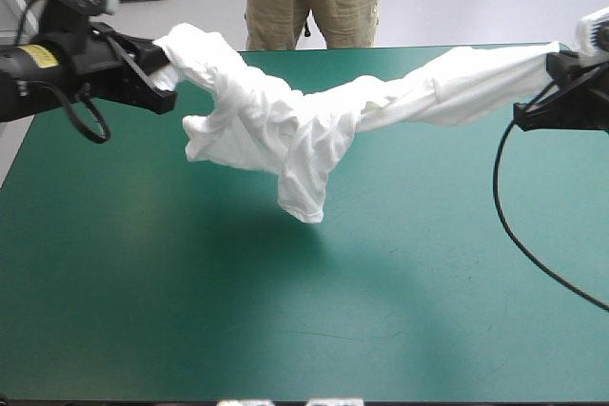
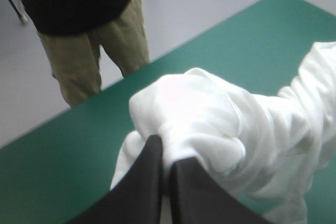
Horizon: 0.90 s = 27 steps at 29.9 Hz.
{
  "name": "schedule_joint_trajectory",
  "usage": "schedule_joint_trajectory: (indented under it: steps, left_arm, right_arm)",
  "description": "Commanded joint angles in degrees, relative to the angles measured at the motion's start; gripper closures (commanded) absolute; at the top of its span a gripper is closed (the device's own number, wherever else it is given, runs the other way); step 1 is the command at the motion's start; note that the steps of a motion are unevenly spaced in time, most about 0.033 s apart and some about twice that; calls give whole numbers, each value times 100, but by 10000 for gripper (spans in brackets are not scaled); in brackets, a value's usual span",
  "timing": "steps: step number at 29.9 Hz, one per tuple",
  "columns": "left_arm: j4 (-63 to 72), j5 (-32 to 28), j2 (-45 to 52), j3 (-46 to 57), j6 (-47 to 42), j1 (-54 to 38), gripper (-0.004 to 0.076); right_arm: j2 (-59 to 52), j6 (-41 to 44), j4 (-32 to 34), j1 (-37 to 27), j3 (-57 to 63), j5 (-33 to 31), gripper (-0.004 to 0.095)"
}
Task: Fold the cloth
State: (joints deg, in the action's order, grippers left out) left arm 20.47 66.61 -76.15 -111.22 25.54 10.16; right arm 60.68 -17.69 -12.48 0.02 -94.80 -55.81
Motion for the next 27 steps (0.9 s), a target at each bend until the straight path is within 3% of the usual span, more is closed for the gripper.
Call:
schedule_joint_trajectory:
  steps: [1, 8, 16, 21, 27]
  left_arm:
    - [-122, -185, 327, -1056, -272, -10, 733]
    - [-522, 609, 546, -2283, -552, -10, 733]
    - [-589, 548, 1456, -2255, -968, -10, 733]
    - [-733, 698, 1879, -1601, -1147, -10, 733]
    - [-720, 661, 2086, 279, -1207, -10, 733]
  right_arm:
    - [-446, -202, -49, 3, -499, 296, 921]
    - [-972, -246, -297, 3, -1255, -555, 921]
    - [-1416, 230, -292, 3, -1686, -1439, 919]
    - [-1549, 416, -284, 3, -1459, -1573, 919]
    - [-1554, 433, -410, 3, -436, -1518, 919]
